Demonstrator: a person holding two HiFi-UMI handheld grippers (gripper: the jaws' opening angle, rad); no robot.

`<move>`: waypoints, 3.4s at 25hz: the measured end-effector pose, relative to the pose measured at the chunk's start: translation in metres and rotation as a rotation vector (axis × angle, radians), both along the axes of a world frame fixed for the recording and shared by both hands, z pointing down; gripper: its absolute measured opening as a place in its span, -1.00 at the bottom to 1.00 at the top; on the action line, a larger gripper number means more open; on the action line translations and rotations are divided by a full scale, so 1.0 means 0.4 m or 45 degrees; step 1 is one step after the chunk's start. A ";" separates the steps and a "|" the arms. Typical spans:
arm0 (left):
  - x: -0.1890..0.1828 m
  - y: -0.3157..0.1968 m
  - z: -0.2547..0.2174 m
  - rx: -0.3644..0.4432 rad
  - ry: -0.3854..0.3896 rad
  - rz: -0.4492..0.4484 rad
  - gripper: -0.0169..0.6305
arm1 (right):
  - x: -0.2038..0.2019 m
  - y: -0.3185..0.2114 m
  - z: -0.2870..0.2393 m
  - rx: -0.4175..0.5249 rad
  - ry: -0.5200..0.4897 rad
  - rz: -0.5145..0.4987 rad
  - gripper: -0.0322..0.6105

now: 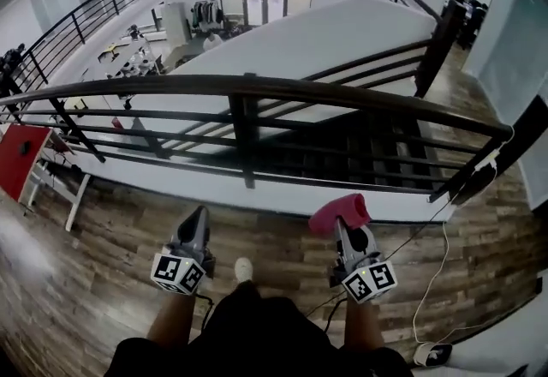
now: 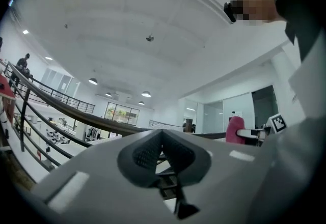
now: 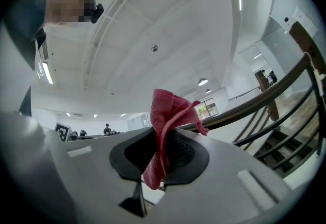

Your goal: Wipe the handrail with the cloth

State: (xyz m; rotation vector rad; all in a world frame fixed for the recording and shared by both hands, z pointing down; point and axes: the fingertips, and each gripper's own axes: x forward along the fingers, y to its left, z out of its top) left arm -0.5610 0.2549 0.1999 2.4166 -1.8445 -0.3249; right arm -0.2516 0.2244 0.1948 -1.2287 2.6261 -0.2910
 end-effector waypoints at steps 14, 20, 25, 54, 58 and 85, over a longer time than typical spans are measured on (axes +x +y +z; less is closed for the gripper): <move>0.105 -0.445 -0.043 0.174 -0.019 0.243 -0.95 | 0.001 -0.310 -0.051 0.090 0.118 0.107 -0.77; 0.031 -0.527 -0.021 0.167 -0.029 0.269 -0.95 | -0.149 -0.455 -0.076 0.097 0.105 -0.001 -0.76; -0.042 -0.574 0.015 0.131 -0.002 0.212 -0.95 | -0.262 -0.525 -0.076 0.095 0.135 -0.116 -0.76; -0.135 -0.706 0.024 0.046 -0.117 -0.173 -0.95 | -0.798 -0.998 0.100 -0.197 0.806 -0.573 -0.76; -0.140 -0.703 0.028 0.034 -0.106 -0.153 -0.95 | -0.822 -1.003 0.141 -0.098 1.128 -0.531 -0.76; 0.045 -0.755 0.050 0.001 -0.072 0.226 -0.95 | -0.581 -1.034 0.148 -0.162 1.271 -0.175 -0.76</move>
